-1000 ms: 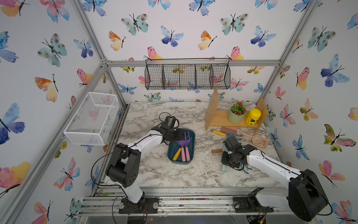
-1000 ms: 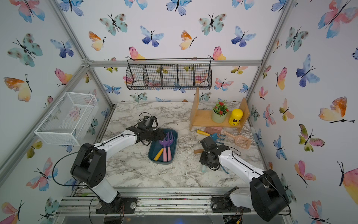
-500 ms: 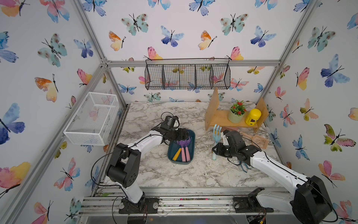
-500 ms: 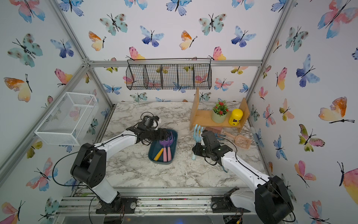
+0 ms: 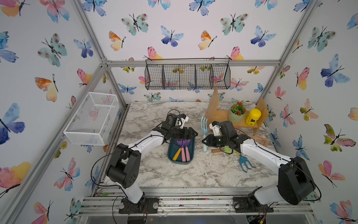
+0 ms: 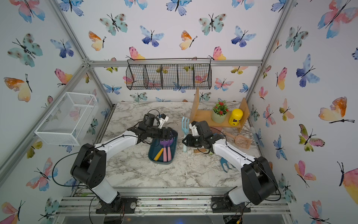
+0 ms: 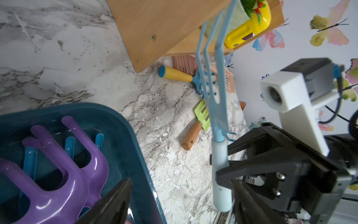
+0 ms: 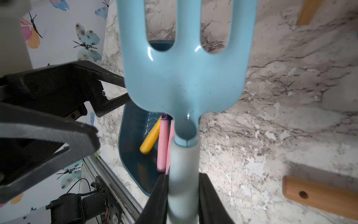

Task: Put the rake into the storage box
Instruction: Pick up the rake at the center of the board, then place the rake in the storage box.

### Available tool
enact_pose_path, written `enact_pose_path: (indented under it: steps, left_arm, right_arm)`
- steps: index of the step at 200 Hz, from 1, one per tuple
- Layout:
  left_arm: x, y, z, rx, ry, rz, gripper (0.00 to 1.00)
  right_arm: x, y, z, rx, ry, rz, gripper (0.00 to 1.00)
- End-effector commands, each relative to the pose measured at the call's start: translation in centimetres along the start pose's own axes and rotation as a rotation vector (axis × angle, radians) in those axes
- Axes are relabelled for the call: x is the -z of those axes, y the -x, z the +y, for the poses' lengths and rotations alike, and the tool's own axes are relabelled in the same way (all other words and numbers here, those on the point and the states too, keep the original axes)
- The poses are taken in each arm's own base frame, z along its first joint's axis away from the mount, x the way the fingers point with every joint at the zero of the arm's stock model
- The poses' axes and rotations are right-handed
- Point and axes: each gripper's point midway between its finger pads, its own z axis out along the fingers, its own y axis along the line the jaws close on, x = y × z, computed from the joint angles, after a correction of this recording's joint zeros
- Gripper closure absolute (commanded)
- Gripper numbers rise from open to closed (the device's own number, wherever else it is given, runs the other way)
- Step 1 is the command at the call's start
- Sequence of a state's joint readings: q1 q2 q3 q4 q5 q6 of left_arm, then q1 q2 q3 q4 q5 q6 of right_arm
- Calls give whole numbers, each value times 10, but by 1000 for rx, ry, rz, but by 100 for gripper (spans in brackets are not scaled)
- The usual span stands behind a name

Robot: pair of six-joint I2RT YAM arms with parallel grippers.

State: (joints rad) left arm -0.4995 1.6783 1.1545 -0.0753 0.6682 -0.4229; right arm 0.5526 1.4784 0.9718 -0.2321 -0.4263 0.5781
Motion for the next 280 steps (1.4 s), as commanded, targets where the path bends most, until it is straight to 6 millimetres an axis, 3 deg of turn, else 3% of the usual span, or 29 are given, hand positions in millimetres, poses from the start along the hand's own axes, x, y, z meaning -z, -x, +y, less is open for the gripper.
enact_pose_path:
  steps: [1, 73, 81, 98, 111, 138, 155, 177, 195, 246, 250, 280]
  left_arm:
    - [6, 16, -27, -55, -91, -31, 15]
    - [-15, 16, -11, -5, -53, -16, 21]
    - [-17, 14, -10, -3, -45, -12, 26]
    - [-19, 11, -7, -2, -31, -4, 52]
    - [-19, 10, -6, -7, -15, -4, 67]
    - [-18, 8, -3, -8, 9, -5, 88]
    - [-16, 6, 0, -6, 24, -3, 92]
    - [-12, 6, 5, -10, 67, -12, 96]
    - [-4, 10, 8, -27, 111, -40, 99]
    - [24, 29, 10, -63, 157, -106, 100]
    - [27, 31, 17, -67, 196, -121, 100]
    - [28, 20, 34, -86, 273, -92, 100]
  right_arm:
    - [-4, -6, 23, 83, 77, 48, 75]
    - [-12, -22, 57, 191, 125, 91, 75]
    - [-14, -23, 58, 199, 116, 98, 75]
    - [-17, -24, 56, 205, 92, 103, 75]
    - [-17, -22, 54, 204, 76, 92, 74]
    - [-19, -18, 51, 198, 54, 75, 74]
    - [-20, -15, 48, 195, 35, 68, 71]
    - [-21, -9, 43, 181, 0, 40, 52]
    - [-19, -5, 41, 177, -16, 15, 44]
    - [-19, 0, 38, 174, -33, -12, 42]
    - [-19, -1, 38, 173, -35, -10, 42]
    - [-21, -3, 34, 167, -43, -3, 42]
